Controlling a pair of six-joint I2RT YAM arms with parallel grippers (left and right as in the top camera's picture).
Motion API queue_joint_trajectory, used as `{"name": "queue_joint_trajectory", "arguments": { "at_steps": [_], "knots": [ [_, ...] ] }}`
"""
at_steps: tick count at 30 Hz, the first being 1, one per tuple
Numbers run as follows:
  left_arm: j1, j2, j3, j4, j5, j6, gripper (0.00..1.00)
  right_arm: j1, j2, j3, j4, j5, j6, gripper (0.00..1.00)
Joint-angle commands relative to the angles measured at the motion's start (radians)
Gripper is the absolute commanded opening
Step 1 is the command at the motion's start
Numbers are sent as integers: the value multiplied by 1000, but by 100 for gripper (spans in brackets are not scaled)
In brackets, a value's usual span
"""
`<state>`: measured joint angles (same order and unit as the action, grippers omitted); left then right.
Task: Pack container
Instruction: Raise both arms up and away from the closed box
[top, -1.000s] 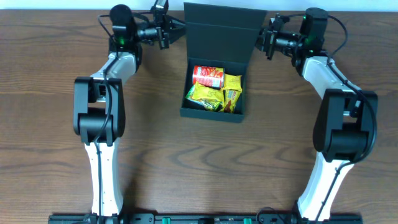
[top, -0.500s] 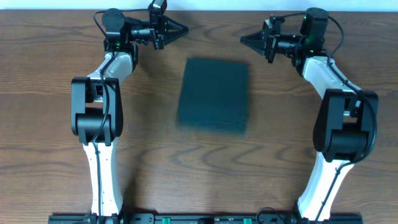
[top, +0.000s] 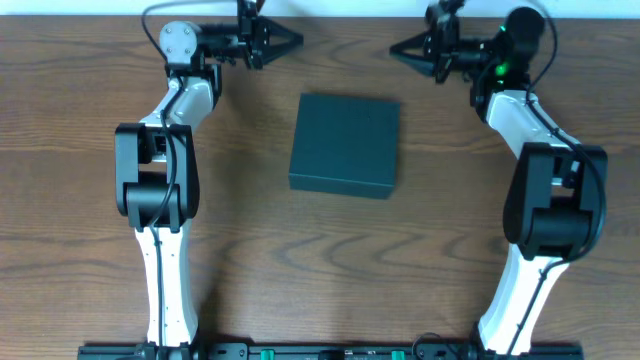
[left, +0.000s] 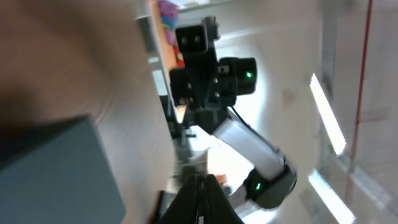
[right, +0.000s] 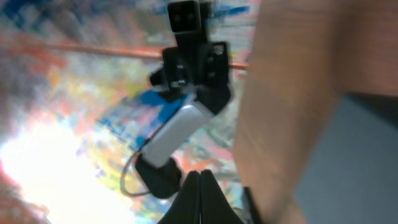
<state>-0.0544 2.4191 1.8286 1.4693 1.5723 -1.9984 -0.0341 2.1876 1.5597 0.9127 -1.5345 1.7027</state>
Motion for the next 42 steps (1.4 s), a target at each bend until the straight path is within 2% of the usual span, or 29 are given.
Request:
{"name": "queue_joint_trajectory", "arguments": {
  "at_steps": [1, 3, 8, 13, 18, 21, 24, 25, 26, 28, 30, 31, 34, 37, 40, 42],
  "knots": [
    [-13, -38, 119, 68, 8, -87, 5, 19, -63, 47, 219, -23, 341, 2],
    [-13, -74, 163, 53, 8, -85, 6, 21, -92, 77, 304, -24, 349, 2],
    [-5, -183, 275, 53, 8, -85, 6, 21, -200, 81, 362, -24, 349, 2],
    [-3, -358, 306, 55, 7, -81, 5, 21, -321, 81, 409, -24, 349, 2],
    [-3, -541, 306, 58, 8, 64, 6, 23, -465, 81, 414, -24, 348, 2],
    [-3, -618, 306, 47, 8, 87, 5, 21, -542, 81, 401, -24, 346, 2],
    [-3, -647, 306, -68, 0, 159, 6, 10, -576, 81, 319, 5, 337, 2],
    [-3, -647, 306, -124, -13, 197, 5, 3, -576, 81, 282, 33, 324, 2],
    [-2, -646, 305, -192, -38, 234, 6, -3, -575, 81, 238, 62, 305, 7],
    [8, -641, 305, -488, -157, 340, 6, -19, -575, 81, 42, 153, 193, 23],
    [14, -642, 306, -836, -269, 530, 6, -29, -578, 82, -158, 249, 57, 38],
    [16, -645, 307, -1043, -333, 654, 5, -31, -580, 82, -266, 288, -26, 41],
    [14, -648, 307, -1461, -486, 944, 6, -30, -592, 82, -537, 381, -267, 54],
    [8, -648, 307, -1717, -595, 1162, 6, -30, -608, 82, -818, 473, -529, 66],
    [8, -648, 307, -1975, -750, 1435, 11, -18, -634, 82, -1182, 691, -870, 79],
    [7, -648, 307, -2120, -863, 1612, 14, 10, -646, 82, -1337, 856, -1030, 81]
  ]
}}
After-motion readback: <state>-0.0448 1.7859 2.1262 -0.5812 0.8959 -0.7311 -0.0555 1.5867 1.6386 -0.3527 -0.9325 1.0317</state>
